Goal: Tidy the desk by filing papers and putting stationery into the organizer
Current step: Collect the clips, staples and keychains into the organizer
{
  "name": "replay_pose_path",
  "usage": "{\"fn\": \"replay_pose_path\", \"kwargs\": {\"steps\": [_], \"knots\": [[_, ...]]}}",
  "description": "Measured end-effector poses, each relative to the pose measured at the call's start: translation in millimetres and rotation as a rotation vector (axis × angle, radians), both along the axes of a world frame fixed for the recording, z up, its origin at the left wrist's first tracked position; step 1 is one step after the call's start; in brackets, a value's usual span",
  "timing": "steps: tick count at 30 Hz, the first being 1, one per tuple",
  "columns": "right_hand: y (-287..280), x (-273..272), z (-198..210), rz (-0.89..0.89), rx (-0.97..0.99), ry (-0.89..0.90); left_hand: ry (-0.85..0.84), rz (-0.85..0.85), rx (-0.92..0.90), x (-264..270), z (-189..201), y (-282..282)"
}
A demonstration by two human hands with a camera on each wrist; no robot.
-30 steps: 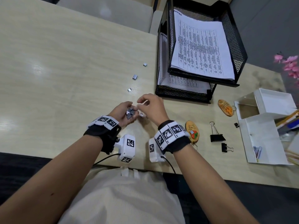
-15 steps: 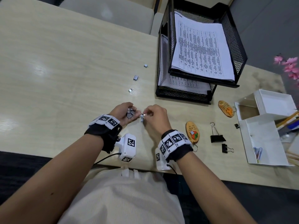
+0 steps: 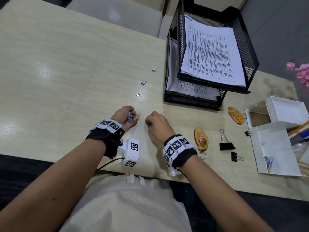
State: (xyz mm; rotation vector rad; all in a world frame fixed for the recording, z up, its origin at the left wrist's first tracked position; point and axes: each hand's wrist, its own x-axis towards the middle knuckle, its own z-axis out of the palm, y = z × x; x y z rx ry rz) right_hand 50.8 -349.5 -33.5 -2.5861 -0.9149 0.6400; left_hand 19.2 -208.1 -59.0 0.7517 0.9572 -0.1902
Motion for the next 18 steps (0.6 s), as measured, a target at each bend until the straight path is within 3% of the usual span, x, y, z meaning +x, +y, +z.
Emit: {"fn": "replay_pose_path", "kwargs": {"steps": [5, 9, 14, 18], "knots": [[7.6, 6.6, -3.8, -0.076, 0.026, 0.037, -0.021, 0.055, 0.006, 2.8, 3.2, 5.3], [25.7, 15.4, 13.0, -0.162, 0.183, 0.121, -0.054, 0.113, -0.035, 4.9, 3.3, 15.3], [63.7, 31.3, 40.6, -0.143, 0.363, 0.251, -0.143, 0.126, -0.134, 11.3, 2.2, 28.1], [79.3, 70.3, 35.1, -0.274, 0.343, 0.162, -0.093, 0.135, -0.140, 16.4, -0.1, 42.9]]}}
